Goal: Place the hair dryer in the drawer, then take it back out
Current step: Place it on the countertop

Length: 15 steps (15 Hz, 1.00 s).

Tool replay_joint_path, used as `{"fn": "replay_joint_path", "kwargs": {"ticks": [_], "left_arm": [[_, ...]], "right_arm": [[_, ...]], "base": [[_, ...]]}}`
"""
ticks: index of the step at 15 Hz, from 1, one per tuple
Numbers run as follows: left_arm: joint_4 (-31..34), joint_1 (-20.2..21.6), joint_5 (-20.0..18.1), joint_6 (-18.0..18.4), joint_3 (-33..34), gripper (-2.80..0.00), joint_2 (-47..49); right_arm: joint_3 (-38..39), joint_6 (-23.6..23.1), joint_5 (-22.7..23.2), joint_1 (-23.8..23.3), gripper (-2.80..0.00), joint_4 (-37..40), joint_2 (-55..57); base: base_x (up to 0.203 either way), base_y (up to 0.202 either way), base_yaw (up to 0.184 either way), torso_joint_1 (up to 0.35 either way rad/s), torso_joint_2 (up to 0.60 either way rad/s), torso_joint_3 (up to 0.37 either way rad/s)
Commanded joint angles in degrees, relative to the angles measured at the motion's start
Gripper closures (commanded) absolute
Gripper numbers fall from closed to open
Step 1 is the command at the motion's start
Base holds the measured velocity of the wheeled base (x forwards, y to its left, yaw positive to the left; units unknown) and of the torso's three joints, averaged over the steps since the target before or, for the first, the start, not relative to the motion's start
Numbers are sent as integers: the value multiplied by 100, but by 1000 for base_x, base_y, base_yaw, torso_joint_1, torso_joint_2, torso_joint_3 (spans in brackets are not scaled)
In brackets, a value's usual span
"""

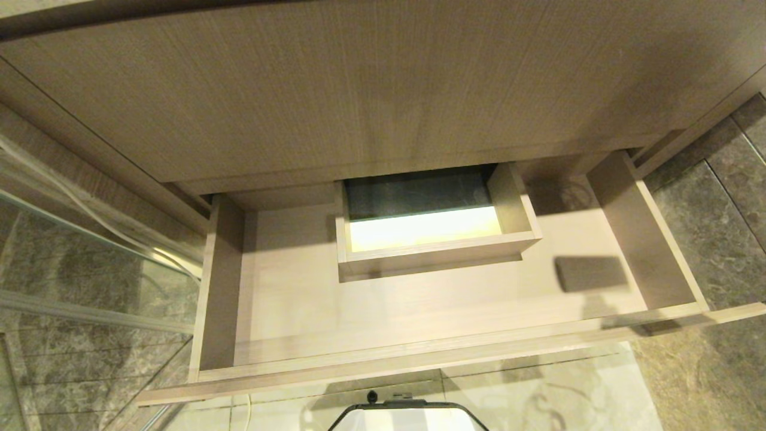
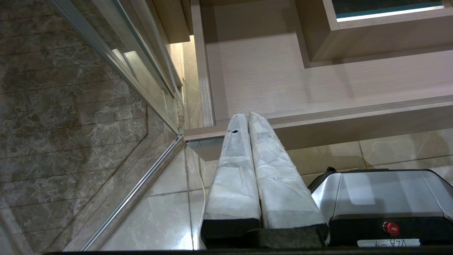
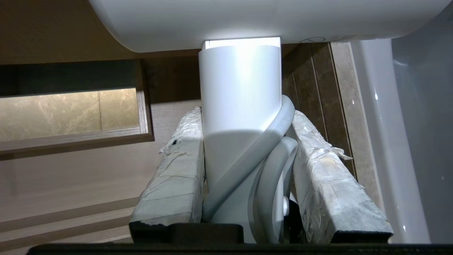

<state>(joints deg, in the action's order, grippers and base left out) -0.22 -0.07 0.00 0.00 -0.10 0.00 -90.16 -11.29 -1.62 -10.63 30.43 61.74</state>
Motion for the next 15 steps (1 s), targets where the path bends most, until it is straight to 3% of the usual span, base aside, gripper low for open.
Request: {"fn": "replay_joint_path", "kwargs": {"ticks": [1,4,15], "left_arm": [[-4,-1,0,0,1,0,9],[-4,-1,0,0,1,0,9],[-4,-1,0,0,1,0,0]], "right_arm": [[16,-107,4,0,0,17,-83],[7,-338,-5,0,0,7,-171],[-51,-338,38,0,0,-432,-327]], "base": [[0,0,0,0,0,0],[0,0,0,0,0,0],[0,0,0,0,0,0]]}}
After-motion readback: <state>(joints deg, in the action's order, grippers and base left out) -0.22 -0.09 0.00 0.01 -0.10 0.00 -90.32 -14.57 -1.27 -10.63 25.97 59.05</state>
